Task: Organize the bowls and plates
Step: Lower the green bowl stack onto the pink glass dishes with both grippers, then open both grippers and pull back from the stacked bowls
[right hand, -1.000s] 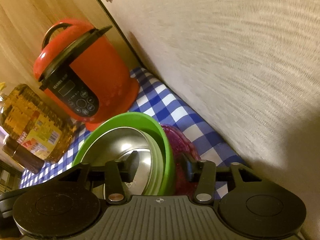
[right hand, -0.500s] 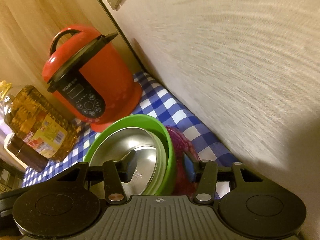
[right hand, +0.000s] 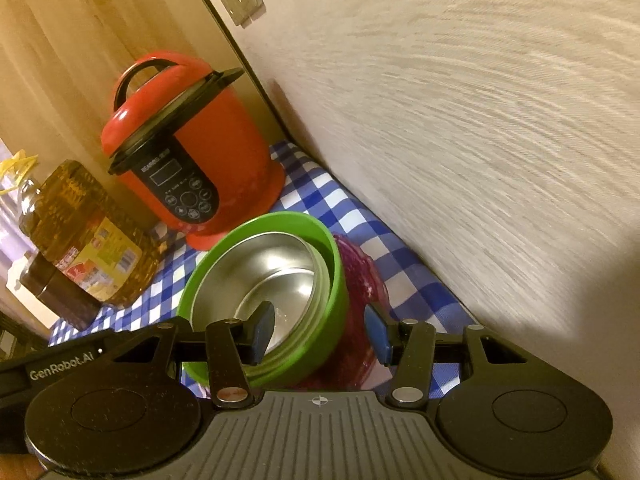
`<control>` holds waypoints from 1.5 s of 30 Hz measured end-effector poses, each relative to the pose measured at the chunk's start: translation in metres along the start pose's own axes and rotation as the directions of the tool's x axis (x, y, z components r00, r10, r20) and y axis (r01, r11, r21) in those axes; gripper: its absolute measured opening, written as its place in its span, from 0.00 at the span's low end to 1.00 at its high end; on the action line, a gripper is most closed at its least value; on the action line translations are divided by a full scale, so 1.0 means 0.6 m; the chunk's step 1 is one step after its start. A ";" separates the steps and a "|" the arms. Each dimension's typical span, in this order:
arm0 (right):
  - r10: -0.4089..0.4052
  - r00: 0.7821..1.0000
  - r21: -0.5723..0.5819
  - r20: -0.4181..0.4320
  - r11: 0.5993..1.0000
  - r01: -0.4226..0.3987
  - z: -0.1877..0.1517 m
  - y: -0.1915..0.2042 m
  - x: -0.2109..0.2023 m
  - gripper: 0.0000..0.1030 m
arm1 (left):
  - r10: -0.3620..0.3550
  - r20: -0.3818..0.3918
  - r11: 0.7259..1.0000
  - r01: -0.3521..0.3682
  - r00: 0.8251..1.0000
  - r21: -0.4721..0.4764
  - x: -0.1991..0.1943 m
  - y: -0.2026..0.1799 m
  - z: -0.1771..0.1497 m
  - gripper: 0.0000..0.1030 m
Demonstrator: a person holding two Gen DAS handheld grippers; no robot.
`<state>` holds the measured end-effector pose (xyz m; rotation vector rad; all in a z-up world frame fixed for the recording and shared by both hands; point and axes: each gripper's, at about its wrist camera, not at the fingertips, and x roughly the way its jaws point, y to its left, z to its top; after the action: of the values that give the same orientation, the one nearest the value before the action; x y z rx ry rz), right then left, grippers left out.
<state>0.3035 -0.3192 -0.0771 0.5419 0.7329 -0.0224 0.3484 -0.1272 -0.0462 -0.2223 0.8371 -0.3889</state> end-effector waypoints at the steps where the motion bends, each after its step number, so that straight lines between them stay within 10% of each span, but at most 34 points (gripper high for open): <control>1: -0.001 1.000 -0.002 0.001 1.000 0.001 -0.001 0.000 -0.005 0.49 | 0.003 0.003 1.000 -0.003 1.000 -0.002 -0.006 0.000 -0.002 0.56; 12: 0.004 1.000 -0.023 0.003 1.000 -0.004 -0.019 0.012 -0.050 0.49 | 0.022 0.028 1.000 -0.022 0.999 0.002 -0.059 -0.007 -0.036 0.75; 45: -0.049 0.999 -0.220 0.010 0.974 0.050 -0.145 0.036 -0.267 0.66 | 0.143 0.101 0.986 -0.151 0.985 0.078 -0.285 -0.041 -0.189 0.85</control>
<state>0.1331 -0.2857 -0.0178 0.3111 0.7335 0.0113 0.1532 -0.0822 0.0040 -0.0981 0.7366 -0.2728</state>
